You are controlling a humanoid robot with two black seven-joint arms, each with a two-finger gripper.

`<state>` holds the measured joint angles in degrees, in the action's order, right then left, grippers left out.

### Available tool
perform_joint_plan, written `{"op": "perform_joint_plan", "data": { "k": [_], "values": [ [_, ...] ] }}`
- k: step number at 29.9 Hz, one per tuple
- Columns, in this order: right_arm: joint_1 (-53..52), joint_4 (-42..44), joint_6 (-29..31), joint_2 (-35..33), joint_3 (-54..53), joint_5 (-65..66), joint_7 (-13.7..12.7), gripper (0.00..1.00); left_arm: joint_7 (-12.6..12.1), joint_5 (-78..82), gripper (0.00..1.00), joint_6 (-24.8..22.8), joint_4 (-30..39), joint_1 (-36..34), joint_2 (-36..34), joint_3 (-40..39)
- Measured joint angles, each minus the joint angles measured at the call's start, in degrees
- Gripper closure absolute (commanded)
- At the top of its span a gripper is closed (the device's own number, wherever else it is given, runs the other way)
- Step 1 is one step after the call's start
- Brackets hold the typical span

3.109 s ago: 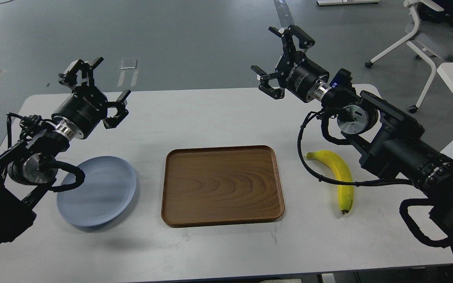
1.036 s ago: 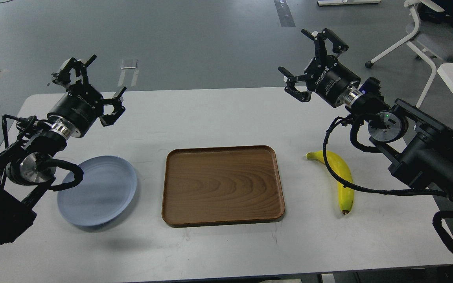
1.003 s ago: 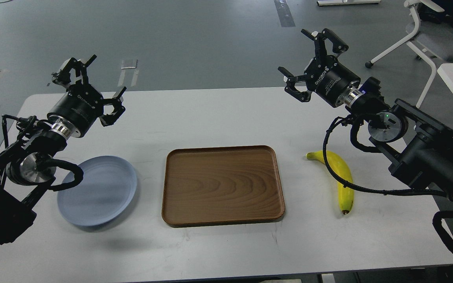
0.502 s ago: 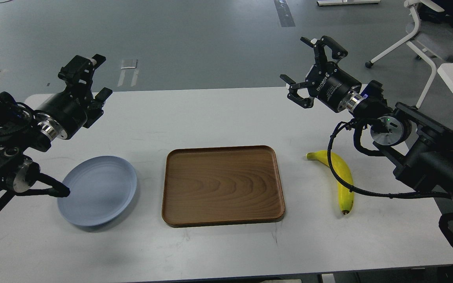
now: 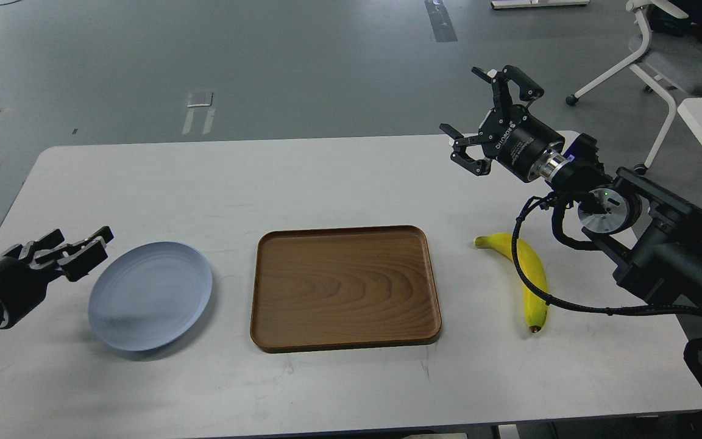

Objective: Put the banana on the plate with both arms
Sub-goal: 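Lower the left gripper to the rim of the light blue plate and grasp it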

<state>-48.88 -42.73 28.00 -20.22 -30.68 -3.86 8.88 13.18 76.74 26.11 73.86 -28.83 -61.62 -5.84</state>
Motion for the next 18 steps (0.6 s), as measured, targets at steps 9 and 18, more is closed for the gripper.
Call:
{"op": "perform_joint_plan", "data": {
  "k": [9,18],
  "values": [
    [0.01,0.01,-0.51,0.44,0.15,0.00,0.00,0.00,0.87,-1.26,0.03,1.90,-3.32,3.88,3.52,2.48],
    [0.56,-0.04,-0.58,0.02,0.16,0.00,-0.03,0.00,0.82,-1.34,0.04,1.90,-7.96,5.38,7.49,2.50]
  ]
}}
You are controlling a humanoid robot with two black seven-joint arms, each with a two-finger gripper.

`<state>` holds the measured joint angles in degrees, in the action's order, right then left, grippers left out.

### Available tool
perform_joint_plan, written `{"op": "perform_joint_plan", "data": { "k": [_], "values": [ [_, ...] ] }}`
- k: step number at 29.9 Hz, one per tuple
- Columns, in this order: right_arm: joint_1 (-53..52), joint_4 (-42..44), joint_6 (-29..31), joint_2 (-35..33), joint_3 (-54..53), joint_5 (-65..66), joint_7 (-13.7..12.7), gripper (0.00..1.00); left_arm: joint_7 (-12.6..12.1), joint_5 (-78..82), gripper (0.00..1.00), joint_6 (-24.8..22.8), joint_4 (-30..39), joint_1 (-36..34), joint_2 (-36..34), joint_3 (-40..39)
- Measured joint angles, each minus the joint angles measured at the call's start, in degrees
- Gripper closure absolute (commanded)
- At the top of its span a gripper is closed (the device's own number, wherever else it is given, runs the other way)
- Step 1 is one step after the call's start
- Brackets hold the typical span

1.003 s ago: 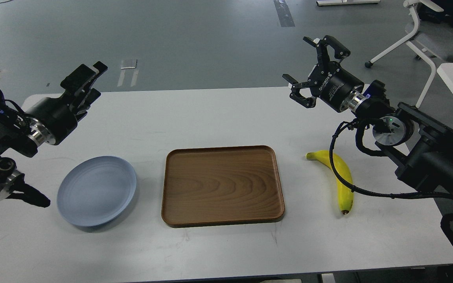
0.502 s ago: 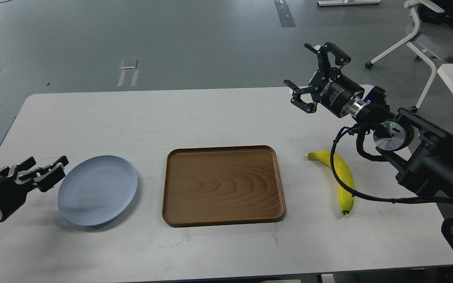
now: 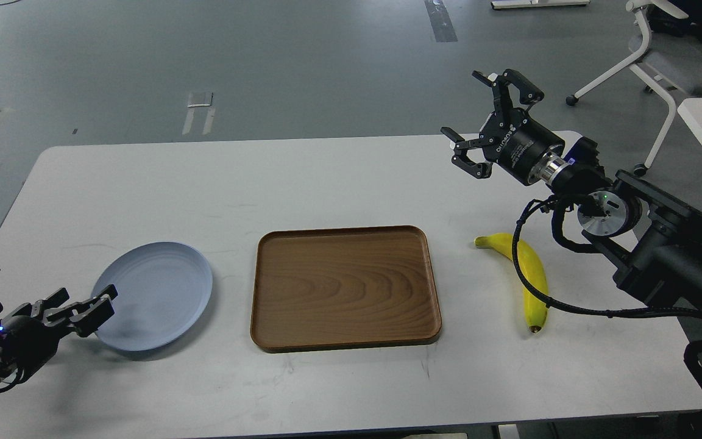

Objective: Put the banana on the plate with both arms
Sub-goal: 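Lower the left gripper to the rim of the light blue plate and grasp it, then lift the plate with the left gripper and set it onto the wooden tray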

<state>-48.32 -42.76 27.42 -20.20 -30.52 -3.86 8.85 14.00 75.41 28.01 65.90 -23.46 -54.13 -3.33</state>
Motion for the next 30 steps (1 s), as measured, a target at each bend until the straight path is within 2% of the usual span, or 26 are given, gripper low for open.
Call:
{"op": "perform_joint_plan", "data": {
  "k": [5,6,8,9,10,11,14,15,19,26,30],
  "values": [
    [0.32,-0.04,0.00,-0.01,-0.05,0.00,-0.01,0.00,0.22,-0.12,0.07,0.00,-2.43,0.06,1.12,0.00],
    [0.33,-0.04,0.00,-0.01,-0.05,0.00,-0.01,0.00,0.35,-0.14,0.11,0.00,-2.83,0.05,1.22,0.00],
    [0.33,-0.04,0.00,-0.01,-0.05,0.00,-0.01,0.00,0.57,-0.18,0.34,0.00,-3.35,-0.01,1.50,0.00],
    [0.33,-0.04,0.00,-0.01,-0.03,0.00,-0.01,0.00,0.70,-0.17,0.54,-0.06,-3.48,-0.05,1.68,0.00],
    [0.33,-0.04,0.00,-0.01,-0.02,0.00,-0.01,0.00,0.76,-0.17,0.54,-0.18,-3.53,-0.06,1.84,0.00],
    [0.33,-0.04,0.00,-0.01,-0.01,0.00,-0.01,0.00,0.82,-0.17,0.65,-0.38,-3.56,-0.06,1.96,0.00],
    [0.34,-0.04,0.00,0.05,0.02,0.00,-0.01,0.00,0.92,-0.18,0.85,-0.99,-3.66,-0.06,2.18,0.00],
    [0.34,-0.04,0.00,0.04,0.02,0.00,-0.01,0.00,0.92,-0.22,1.00,-1.15,-3.78,-0.06,2.37,0.00],
    [0.43,-0.04,0.00,0.03,0.02,0.00,-0.01,0.00,1.11,-0.56,1.00,-1.36,-4.46,0.15,3.09,0.00],
    [0.99,-0.05,-0.34,-0.01,0.03,0.00,0.01,0.00,3.86,-0.71,1.00,-0.78,-4.98,0.24,3.23,0.58],
    [1.03,-0.12,-0.35,-0.01,0.00,0.00,0.02,0.00,4.58,-0.70,1.00,-0.27,-4.99,-0.35,3.23,0.59]
  ]
}}
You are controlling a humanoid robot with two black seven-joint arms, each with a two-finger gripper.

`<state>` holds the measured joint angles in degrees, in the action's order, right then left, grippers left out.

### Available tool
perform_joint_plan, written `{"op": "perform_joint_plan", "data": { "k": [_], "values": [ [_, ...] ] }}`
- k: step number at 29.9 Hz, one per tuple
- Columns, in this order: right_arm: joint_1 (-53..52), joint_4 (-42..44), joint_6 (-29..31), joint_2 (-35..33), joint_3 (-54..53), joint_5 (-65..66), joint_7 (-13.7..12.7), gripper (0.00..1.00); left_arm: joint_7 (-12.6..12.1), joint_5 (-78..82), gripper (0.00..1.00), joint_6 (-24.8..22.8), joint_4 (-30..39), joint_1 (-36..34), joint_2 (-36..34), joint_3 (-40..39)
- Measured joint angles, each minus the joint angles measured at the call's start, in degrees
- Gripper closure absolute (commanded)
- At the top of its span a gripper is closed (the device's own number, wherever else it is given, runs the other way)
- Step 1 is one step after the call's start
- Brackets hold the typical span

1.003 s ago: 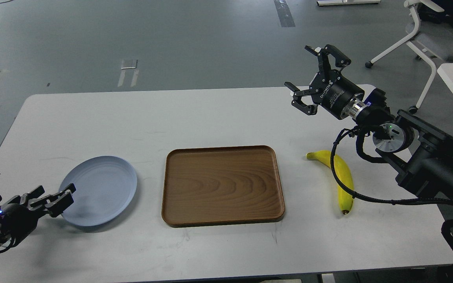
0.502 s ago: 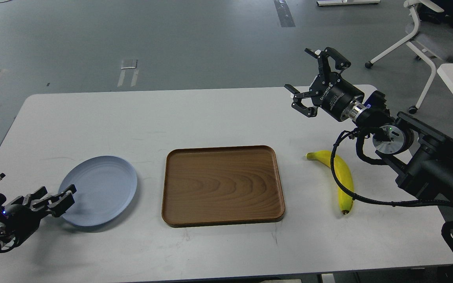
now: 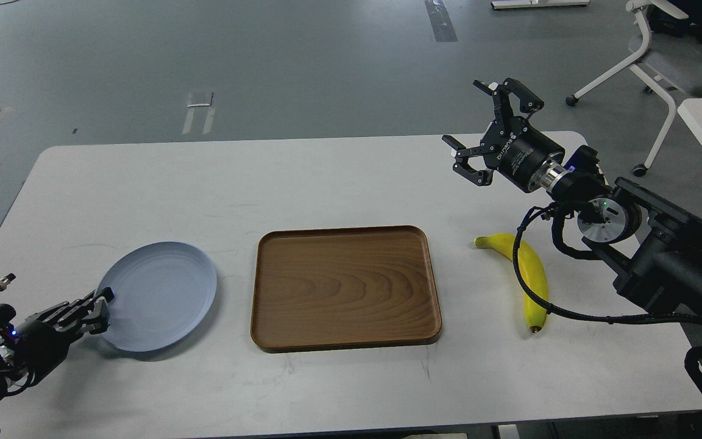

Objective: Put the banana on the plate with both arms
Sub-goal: 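Lift the plate with the left gripper and set it onto the wooden tray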

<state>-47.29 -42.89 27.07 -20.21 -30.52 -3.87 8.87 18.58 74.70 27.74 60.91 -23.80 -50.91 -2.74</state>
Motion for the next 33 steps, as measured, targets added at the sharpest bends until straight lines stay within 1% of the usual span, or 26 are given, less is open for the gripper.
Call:
{"op": "perform_joint_plan", "data": {
  "k": [10,16,18,23,26,30,33],
  "values": [
    [0.01,-0.02,0.00,-0.20,-0.14,0.00,0.12,0.00,0.70,0.10,1.00,0.24,1.55,-2.31,-0.91,-0.66],
    [0.01,-0.14,0.00,-1.06,-0.21,0.00,0.12,0.00,0.80,0.85,1.00,0.21,6.71,-8.35,-0.70,-0.05],
    [0.02,-0.53,0.00,-1.34,-0.28,0.00,0.12,0.00,1.22,1.15,1.00,-0.87,8.81,-11.12,-0.07,0.01],
    [0.17,-1.10,0.00,-2.58,-0.36,0.00,0.14,0.00,2.98,1.32,1.00,-3.62,10.55,-17.53,4.80,0.68],
    [0.60,-1.56,-0.05,-3.51,-0.47,0.00,0.16,0.00,3.38,1.32,1.00,-4.03,10.11,-21.33,7.87,4.80],
    [1.17,-2.32,-0.12,-4.49,-0.68,0.00,0.17,0.00,3.41,1.28,1.00,-4.10,7.30,-24.74,13.13,10.31],
    [1.78,-2.73,-0.31,-5.02,-0.85,0.00,0.17,0.00,3.41,1.24,1.00,-4.21,4.17,-25.38,17.13,12.15]
  ]
}}
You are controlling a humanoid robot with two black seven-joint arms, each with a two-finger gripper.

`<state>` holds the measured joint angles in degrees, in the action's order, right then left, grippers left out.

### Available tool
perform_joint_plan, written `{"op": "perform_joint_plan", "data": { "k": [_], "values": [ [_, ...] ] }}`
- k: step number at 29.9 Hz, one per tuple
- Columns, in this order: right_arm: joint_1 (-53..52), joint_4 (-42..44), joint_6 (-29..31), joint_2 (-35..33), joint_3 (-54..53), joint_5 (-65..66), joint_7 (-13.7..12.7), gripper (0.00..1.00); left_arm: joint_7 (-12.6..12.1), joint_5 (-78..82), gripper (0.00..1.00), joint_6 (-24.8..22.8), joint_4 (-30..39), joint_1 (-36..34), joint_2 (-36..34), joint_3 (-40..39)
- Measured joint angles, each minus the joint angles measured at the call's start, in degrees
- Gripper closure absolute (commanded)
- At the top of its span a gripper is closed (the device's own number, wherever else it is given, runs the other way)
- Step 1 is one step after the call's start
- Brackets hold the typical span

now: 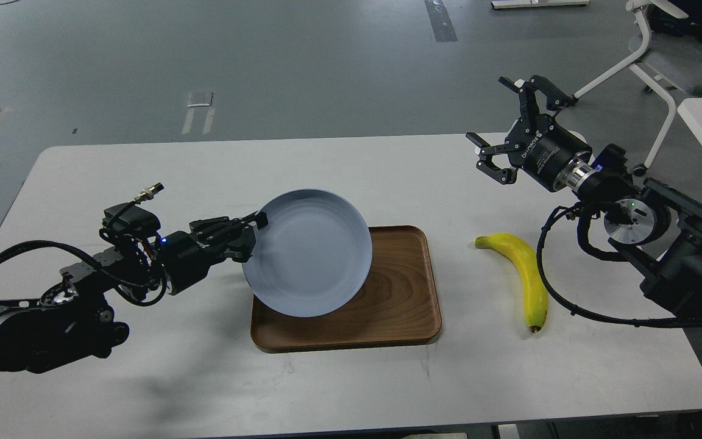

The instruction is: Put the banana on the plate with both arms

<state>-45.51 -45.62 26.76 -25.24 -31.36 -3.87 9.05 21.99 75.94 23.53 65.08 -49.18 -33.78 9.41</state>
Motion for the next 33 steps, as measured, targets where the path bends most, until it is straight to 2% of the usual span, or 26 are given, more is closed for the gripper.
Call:
{"op": "perform_joint_plan", "data": {
  "k": [7,11,25,26,27,28,29,30,33],
  "values": [
    [0.65,-0.39,-0.04,-1.47,-0.15,0.00,0.00,0.00,-0.04,-0.06,1.00,-0.96,-7.19,-0.44,8.49,2.12],
    [0.84,-0.53,-0.04,-2.28,-0.27,0.00,0.00,0.00,-0.04,-0.13,1.00,-1.09,-8.93,-0.47,11.87,3.03],
    [1.99,-1.10,-0.13,-3.10,-0.37,-0.04,0.01,0.00,-0.03,-0.10,1.00,-1.14,-16.44,-0.17,16.35,5.57],
    [1.99,-1.13,-0.13,-3.10,-0.37,-0.05,0.01,0.00,-0.02,-0.10,0.86,-1.14,-16.67,-0.12,16.39,5.68],
    [2.00,-1.14,-0.13,-3.09,-0.37,-0.07,0.01,0.00,0.02,-0.10,0.63,-1.14,-16.76,-0.08,16.39,5.73],
    [2.00,-1.15,-0.13,-3.08,-0.37,-0.08,0.01,0.00,0.12,-0.10,0.53,-1.15,-16.82,-0.04,16.37,5.76],
    [2.00,-1.15,-0.13,-3.07,-0.37,-0.08,0.01,0.00,0.32,-0.10,0.35,-1.15,-16.84,-0.01,16.30,5.77],
    [2.00,-1.15,-0.14,-3.06,-0.37,-0.08,0.01,0.00,0.56,-0.09,0.28,-1.15,-16.84,0.02,16.23,5.78],
    [2.01,-1.20,-0.21,-3.06,-0.37,-0.08,0.01,0.00,1.00,-0.09,0.20,-1.16,-16.55,0.02,15.87,5.81]
  ]
}}
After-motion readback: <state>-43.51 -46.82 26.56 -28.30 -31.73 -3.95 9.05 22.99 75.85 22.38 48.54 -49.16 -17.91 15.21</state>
